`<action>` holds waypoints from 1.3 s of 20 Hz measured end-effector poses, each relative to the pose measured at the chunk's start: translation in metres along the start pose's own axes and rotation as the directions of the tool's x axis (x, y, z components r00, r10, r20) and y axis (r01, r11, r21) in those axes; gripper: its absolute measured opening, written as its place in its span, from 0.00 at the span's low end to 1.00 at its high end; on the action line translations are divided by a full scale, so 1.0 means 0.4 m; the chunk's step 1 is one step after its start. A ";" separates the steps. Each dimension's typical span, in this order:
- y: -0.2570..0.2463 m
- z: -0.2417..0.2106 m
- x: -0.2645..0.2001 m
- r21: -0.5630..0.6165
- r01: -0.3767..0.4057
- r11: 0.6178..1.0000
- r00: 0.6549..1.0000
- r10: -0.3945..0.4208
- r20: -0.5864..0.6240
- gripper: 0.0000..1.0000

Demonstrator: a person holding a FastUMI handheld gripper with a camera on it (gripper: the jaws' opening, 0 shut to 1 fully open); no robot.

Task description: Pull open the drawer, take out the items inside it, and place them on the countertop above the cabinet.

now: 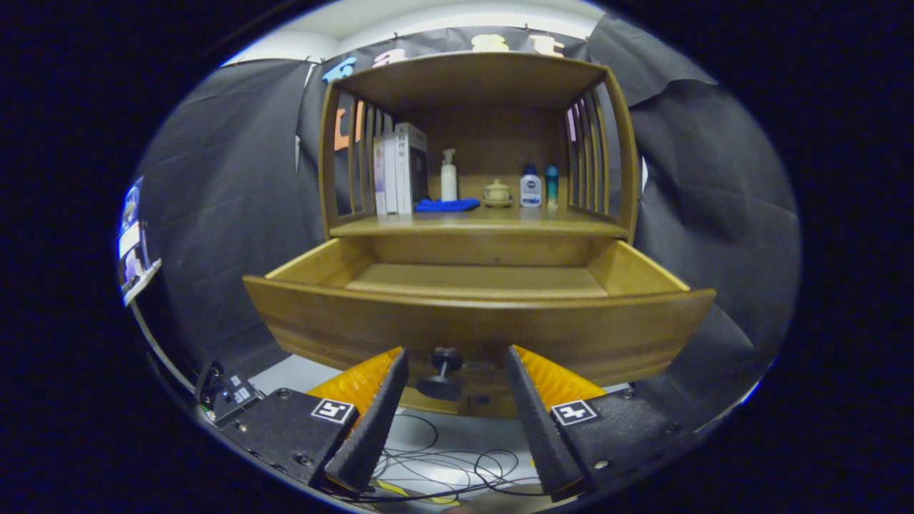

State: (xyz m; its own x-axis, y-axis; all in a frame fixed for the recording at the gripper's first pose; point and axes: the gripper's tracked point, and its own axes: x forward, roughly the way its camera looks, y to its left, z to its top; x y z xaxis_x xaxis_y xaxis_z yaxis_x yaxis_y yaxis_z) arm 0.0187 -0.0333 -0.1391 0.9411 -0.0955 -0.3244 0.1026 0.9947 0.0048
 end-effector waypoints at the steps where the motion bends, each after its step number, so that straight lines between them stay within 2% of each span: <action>1: 0.005 0.025 -0.005 0.003 -0.014 1.000 1.000 0.014 0.000 0.87; 7: -0.005 0.135 0.038 -0.028 -0.062 0.998 0.997 0.060 -0.050 0.87; 13: -0.016 0.146 0.150 -0.042 -0.060 0.997 0.977 0.050 -0.207 0.87; 17: -0.015 0.133 0.237 0.007 -0.052 0.999 0.936 0.051 -0.348 0.87; 23: 0.007 0.097 0.330 0.113 -0.040 0.993 0.836 0.095 -0.540 0.86; 26: 0.013 0.069 0.367 0.130 -0.010 0.991 0.803 0.086 -0.590 0.86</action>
State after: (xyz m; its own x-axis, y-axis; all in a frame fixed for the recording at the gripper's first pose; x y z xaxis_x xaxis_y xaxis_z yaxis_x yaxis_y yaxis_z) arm 0.1662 -0.0430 -0.1606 0.5739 0.0309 -0.8184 0.1340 0.9823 0.1310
